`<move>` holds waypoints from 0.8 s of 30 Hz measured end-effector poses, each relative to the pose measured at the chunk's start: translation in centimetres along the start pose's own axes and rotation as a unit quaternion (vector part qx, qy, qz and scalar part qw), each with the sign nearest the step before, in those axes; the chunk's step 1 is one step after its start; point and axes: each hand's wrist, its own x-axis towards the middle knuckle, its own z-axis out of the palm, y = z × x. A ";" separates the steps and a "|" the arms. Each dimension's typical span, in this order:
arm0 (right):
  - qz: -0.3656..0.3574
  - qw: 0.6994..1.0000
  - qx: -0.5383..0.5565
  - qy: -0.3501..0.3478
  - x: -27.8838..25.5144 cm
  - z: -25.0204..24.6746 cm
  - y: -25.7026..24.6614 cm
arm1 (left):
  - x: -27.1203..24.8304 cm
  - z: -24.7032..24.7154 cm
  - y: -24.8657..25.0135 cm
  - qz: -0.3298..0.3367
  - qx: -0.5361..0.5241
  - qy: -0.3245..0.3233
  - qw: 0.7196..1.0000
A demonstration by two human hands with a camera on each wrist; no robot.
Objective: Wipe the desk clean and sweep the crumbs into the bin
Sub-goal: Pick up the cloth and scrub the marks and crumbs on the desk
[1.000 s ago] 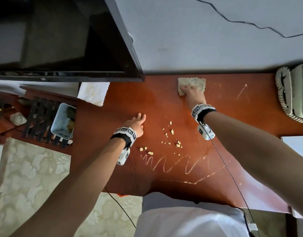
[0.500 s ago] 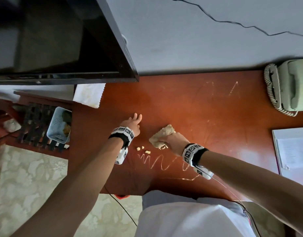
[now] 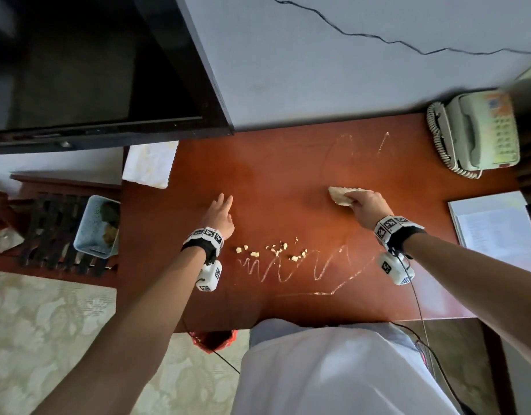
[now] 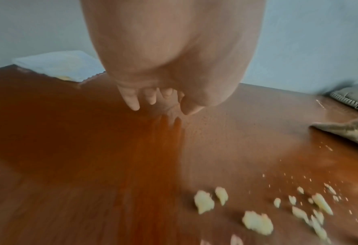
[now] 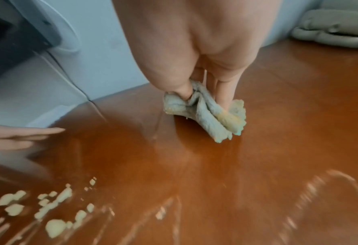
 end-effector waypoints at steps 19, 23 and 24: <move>0.059 0.994 0.084 -0.036 -10.2 15.2 -15.1 | -10.2 8.1 -12.2 0.008 0.077 -0.069 0.995; 0.102 0.975 0.194 0.022 -10.5 14.2 -15.9 | -9.9 7.7 -12.2 0.007 0.106 -0.100 0.989; 0.109 0.971 0.210 0.036 -10.4 13.1 -15.5 | -9.9 7.6 -12.1 0.007 0.112 -0.106 0.988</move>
